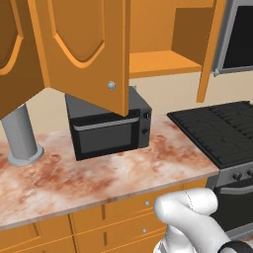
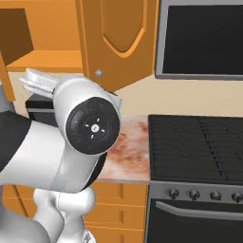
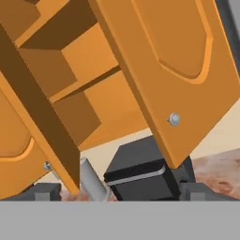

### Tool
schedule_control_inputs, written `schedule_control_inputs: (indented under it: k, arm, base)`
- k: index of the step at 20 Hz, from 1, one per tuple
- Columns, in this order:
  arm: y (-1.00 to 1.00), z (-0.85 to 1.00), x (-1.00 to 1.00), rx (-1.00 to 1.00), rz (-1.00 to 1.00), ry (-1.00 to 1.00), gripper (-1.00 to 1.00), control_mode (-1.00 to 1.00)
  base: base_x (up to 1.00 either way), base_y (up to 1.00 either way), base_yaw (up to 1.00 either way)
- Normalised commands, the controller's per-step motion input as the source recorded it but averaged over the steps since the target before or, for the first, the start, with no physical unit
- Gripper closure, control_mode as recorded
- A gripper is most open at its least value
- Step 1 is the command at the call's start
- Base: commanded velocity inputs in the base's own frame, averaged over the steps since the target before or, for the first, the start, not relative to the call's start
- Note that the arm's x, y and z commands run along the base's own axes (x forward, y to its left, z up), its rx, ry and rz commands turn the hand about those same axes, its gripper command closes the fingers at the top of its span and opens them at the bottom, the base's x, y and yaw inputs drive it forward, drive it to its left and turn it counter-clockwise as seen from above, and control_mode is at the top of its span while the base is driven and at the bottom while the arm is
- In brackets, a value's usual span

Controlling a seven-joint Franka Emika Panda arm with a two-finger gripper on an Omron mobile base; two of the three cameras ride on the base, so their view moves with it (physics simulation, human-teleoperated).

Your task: Close all open cabinet doors.

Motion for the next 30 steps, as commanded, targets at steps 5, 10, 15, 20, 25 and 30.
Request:
schedule_control_inputs:
  k: [5, 10, 15, 20, 25, 30]
  arm:
    - [-0.27, 0.09, 0.38, 0.01, 0.00, -0.03, -1.00, -1.00]
    - [-0.40, 0.00, 0.75, 0.02, 0.00, 0.01, -1.00, -1.00]
    - [-0.15, -0.02, 0.65, 0.00, 0.00, 0.00, -1.00, -1.00]
    - [0.00, -0.06, 0.64, 0.00, 0.00, 0.00, -1.00, -1.00]
    - [0.48, -0.10, 0.08, 0.02, 0.02, -0.07, -1.00, -1.00]
    - [0.81, -0.26, 0.25, 0.01, 0.00, -0.01, -1.00, -1.00]
  base:
    - [0.00, 0.00, 0.00]
    - [0.00, 0.00, 0.00]
    - [0.00, 0.00, 0.00]
    - [0.00, 0.00, 0.00]
    - [0.00, 0.00, 0.00]
    - [0.00, 0.00, 0.00]
